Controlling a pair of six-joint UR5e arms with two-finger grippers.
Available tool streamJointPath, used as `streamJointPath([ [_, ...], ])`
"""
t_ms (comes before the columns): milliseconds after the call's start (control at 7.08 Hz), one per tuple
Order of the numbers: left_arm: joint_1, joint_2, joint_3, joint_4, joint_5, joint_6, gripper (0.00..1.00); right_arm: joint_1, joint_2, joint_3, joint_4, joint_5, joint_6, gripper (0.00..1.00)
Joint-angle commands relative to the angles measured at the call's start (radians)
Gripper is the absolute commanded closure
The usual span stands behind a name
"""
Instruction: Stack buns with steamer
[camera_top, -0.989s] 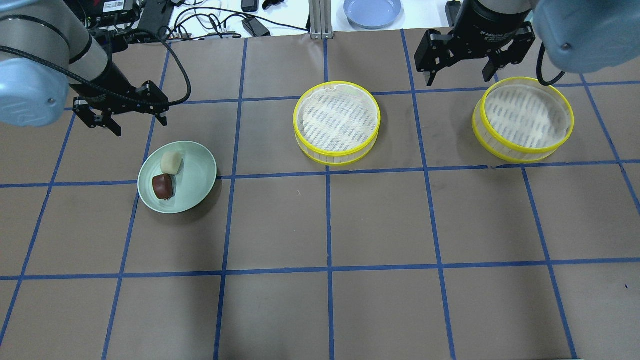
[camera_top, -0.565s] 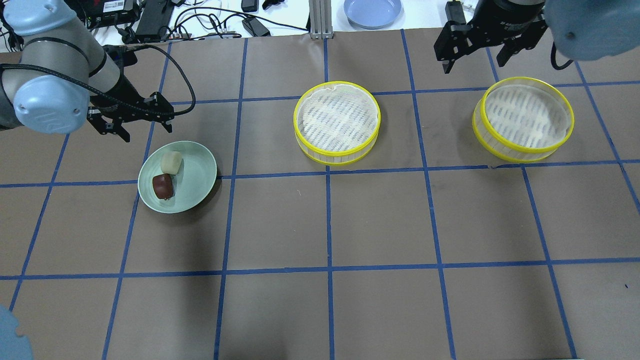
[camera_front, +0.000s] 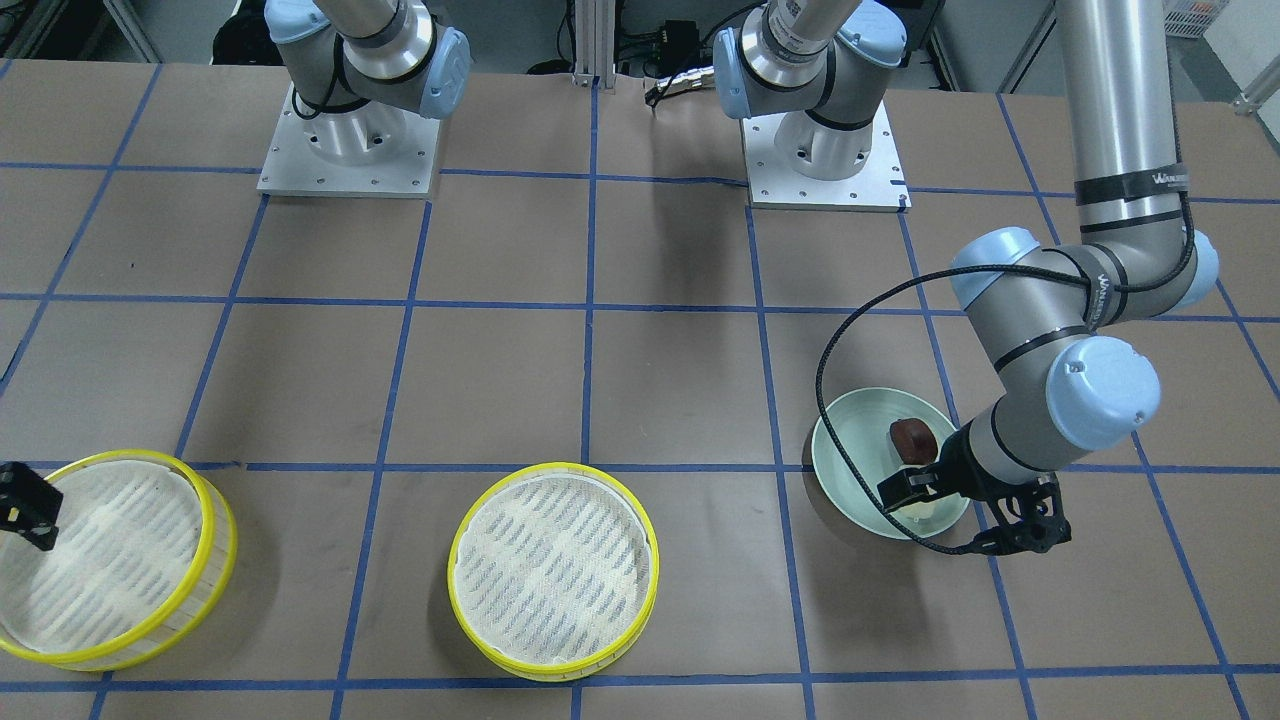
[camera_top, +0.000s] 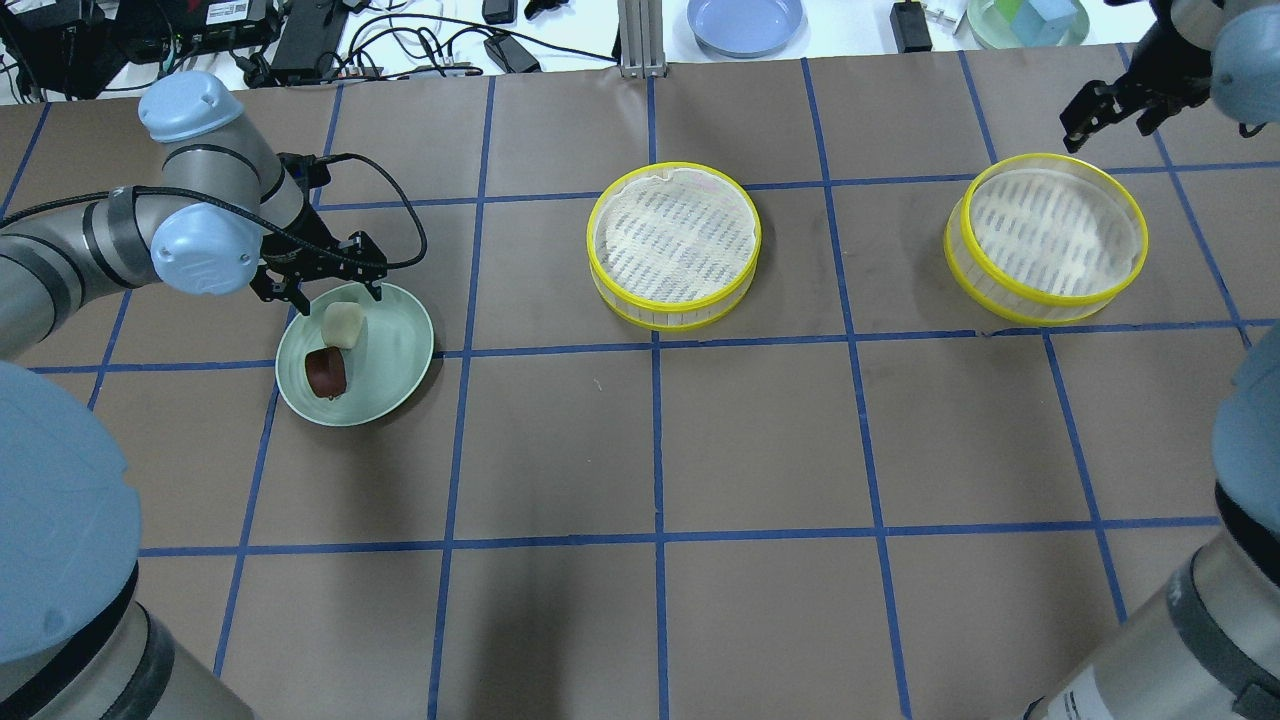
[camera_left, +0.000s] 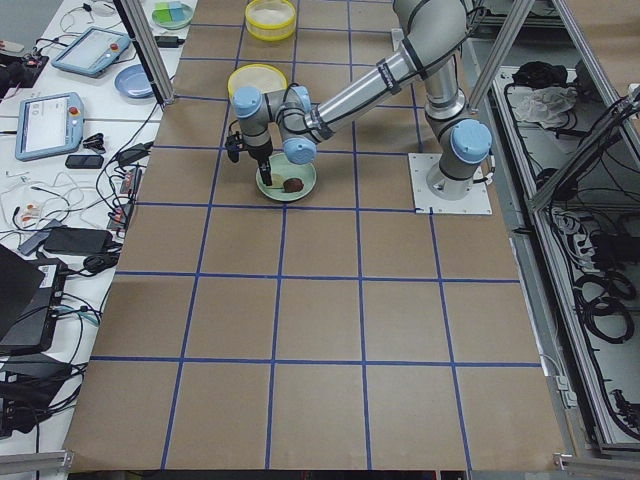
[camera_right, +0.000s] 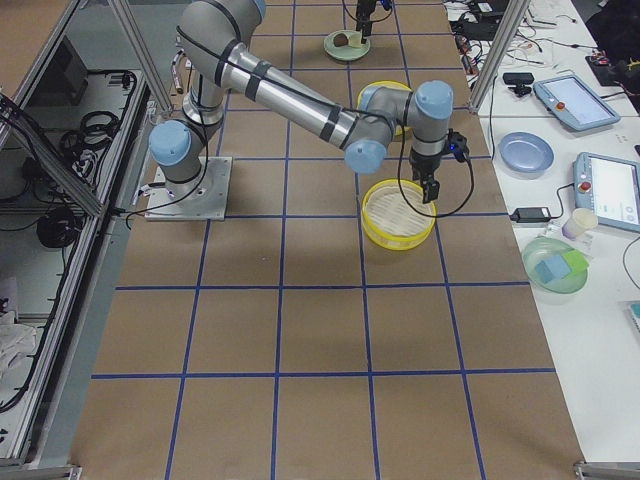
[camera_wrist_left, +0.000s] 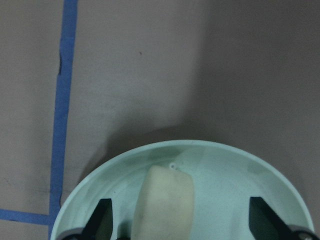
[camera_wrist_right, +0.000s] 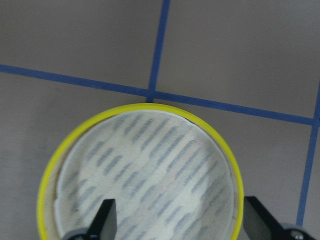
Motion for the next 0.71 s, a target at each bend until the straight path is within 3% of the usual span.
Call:
streamJointPath([
  [0, 0.000, -0.011, -0.001, -0.005, 0.003, 0.051, 0.90, -0.065, 0.086, 0.002, -0.051, -0.008, -0.061, 0.15],
  [141, 0.000, -0.010, 0.000, -0.005, 0.007, 0.050, 1.00, -0.069, 0.115, 0.001, -0.054, -0.014, -0.068, 0.23],
  [424, 0.000, -0.004, 0.008, 0.003, 0.021, 0.040, 1.00, -0.077, 0.141, 0.007, -0.054, -0.052, -0.093, 0.47],
  [565, -0.002, 0.022, 0.019, 0.002, 0.011, -0.031, 1.00, -0.079, 0.143, 0.007, -0.052, -0.048, -0.091, 0.68],
])
